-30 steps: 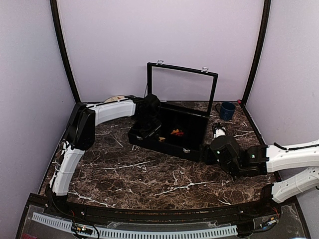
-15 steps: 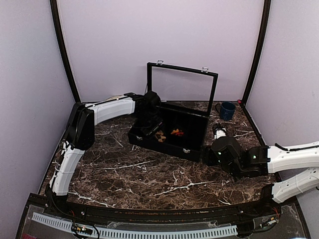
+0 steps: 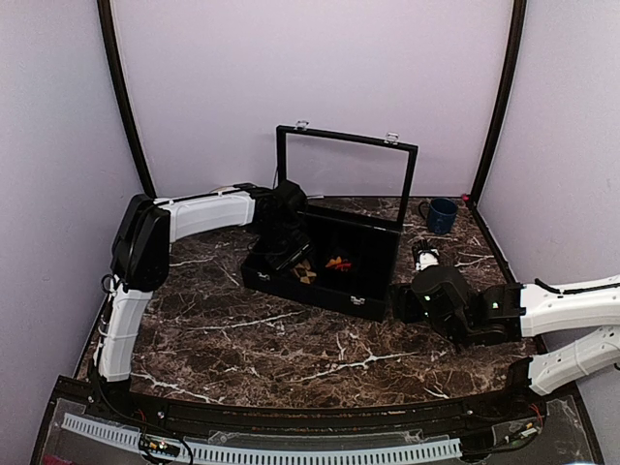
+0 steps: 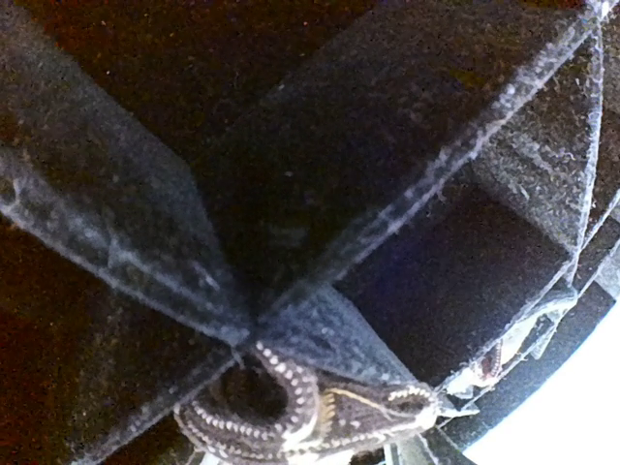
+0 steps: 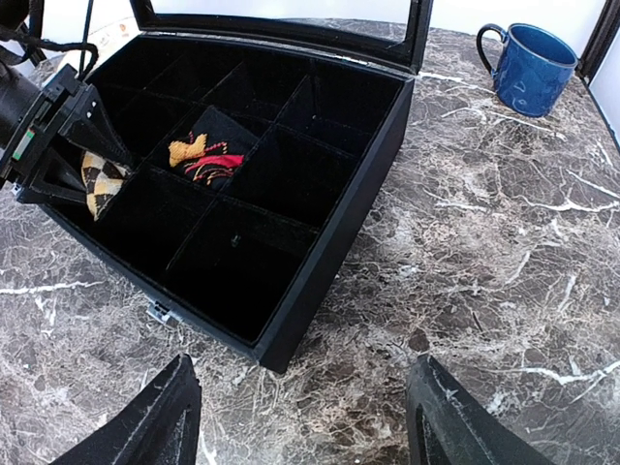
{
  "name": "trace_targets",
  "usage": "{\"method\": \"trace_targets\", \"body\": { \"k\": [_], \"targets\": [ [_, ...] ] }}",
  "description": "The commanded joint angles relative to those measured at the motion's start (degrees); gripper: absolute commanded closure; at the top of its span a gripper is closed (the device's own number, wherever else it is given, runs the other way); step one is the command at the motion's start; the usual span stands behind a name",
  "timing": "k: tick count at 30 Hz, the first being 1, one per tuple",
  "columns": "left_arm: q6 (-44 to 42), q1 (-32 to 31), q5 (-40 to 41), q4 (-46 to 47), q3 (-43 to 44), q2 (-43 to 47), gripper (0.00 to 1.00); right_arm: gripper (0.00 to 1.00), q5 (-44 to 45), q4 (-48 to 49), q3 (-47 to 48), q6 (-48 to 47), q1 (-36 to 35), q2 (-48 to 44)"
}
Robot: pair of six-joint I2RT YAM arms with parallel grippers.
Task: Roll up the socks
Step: Place the sock in the storage box.
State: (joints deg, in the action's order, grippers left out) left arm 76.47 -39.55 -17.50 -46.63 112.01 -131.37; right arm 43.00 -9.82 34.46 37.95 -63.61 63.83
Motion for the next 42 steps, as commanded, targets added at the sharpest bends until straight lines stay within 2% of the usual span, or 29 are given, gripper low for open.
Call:
{"method": "trace_targets", "body": {
  "k": [1,16,35,42],
  "targets": [
    [-2.3,-0.8,2.5,-8.5,-4.9,1.0,0.45,0.31,-0.4,1.9,0.6,-0.7,0.2,0.0],
    [1.9,1.4,3.2,-1.4,-1.5,1.0,0.44,0.31,-1.4,3.2,1.6,-1.4,0.0,2.7],
    [0.6,1.9,3.5,-6.7,6.2,1.4,0.43,0.31,-1.7,4.7,2.7,-4.3,0.0,4.2],
    [-1.2,1.6,3.8,-8.8,4.0,3.8,0.43,0.31,-1.9,5.5,3.2,-5.4,0.1,5.0]
  ]
}}
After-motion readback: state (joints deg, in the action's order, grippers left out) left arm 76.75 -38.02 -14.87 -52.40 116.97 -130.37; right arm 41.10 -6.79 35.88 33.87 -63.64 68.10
